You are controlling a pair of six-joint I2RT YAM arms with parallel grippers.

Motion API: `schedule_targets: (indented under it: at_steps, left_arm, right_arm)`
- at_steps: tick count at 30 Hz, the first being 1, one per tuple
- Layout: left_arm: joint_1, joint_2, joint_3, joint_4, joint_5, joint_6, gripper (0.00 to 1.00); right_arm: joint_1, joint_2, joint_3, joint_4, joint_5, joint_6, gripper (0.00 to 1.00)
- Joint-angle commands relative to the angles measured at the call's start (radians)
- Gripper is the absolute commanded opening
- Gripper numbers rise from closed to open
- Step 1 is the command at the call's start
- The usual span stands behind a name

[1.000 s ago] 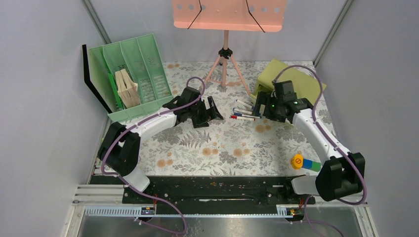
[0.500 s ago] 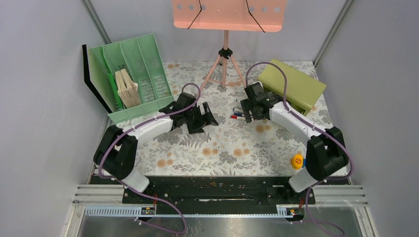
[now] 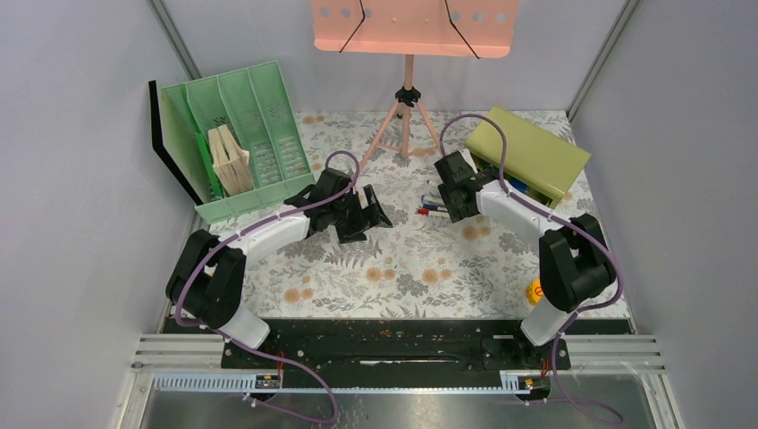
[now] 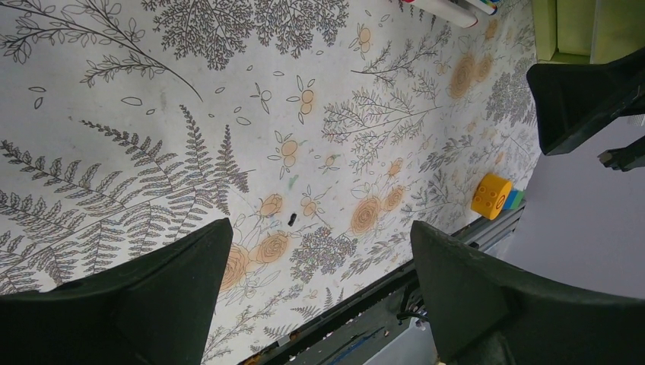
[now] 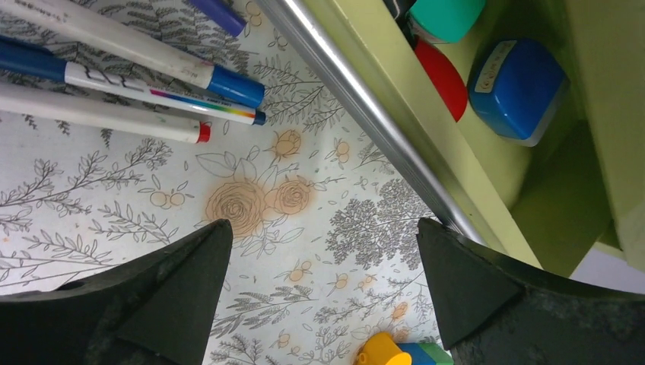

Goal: Organize the desk
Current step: Close the drawer in the storage box.

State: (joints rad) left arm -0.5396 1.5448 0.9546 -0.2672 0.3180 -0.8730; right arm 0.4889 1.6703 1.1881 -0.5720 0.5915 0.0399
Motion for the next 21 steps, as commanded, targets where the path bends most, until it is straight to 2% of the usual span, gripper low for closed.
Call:
schedule_targets:
  at_steps: [1, 12, 21]
  left_arm:
    - [0.006, -0.038, -0.006, 0.050, -0.004, -0.008, 0.89]
    - [0.009, -0.062, -0.031, 0.060, -0.009, -0.019, 0.89]
    - [0.009, -0.080, -0.039, 0.061, -0.013, -0.022, 0.89]
  right_arm:
    - [-0.003, -0.006, 0.046, 0.058, 0.094, -0.017, 0.99]
    - [-0.042, 0.064, 0.113, 0.118, 0.140, -0.035, 0.99]
    - [-0.063, 0.122, 0.137, 0.174, 0.236, -0.121, 0.99]
